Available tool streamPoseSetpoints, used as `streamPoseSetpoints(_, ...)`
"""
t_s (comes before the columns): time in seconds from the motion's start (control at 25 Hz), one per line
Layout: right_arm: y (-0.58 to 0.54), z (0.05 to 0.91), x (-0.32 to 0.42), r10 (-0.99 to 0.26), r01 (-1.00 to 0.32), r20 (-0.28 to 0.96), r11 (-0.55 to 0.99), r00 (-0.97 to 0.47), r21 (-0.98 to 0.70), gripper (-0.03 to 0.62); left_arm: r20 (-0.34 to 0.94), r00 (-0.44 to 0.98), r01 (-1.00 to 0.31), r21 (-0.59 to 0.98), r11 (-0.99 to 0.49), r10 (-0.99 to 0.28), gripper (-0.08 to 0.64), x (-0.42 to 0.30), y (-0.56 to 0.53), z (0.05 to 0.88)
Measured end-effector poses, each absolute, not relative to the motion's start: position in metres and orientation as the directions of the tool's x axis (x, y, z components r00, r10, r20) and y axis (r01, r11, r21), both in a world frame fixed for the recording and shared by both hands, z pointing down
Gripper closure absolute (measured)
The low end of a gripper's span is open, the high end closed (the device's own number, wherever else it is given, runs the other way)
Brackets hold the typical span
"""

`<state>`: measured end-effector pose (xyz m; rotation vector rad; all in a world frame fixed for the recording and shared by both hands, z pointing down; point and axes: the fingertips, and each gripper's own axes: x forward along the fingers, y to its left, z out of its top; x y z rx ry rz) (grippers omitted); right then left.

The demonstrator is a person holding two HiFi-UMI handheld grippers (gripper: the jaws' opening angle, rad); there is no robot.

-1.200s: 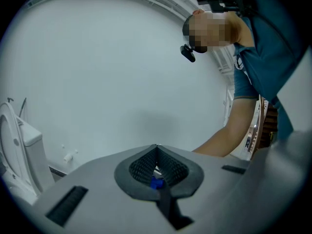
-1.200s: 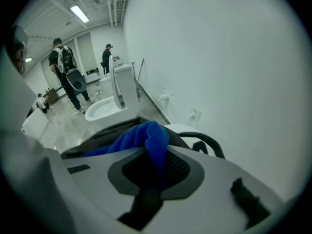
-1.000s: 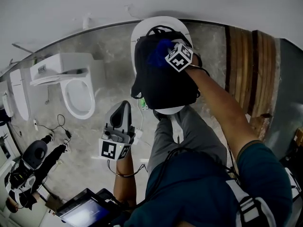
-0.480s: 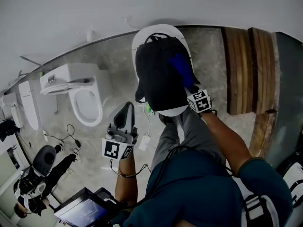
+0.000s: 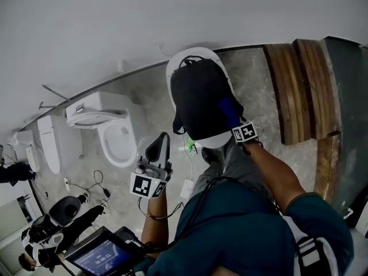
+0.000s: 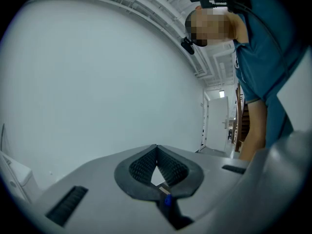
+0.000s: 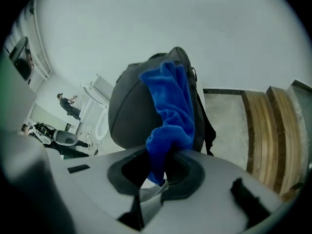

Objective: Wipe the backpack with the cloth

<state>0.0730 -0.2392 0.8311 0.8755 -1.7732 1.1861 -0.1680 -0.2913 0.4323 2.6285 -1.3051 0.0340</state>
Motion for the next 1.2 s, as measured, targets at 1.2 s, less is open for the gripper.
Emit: streamPoseSetpoints(1.2,-0.091,0.21,0.108,-0.801,-0.816,-0.157,0.571,-0.578,0.087,0.541,-0.169,0.645,-0.752,0.03,-0.658,-0.745,0.555,-0.117,-0.072,0.256)
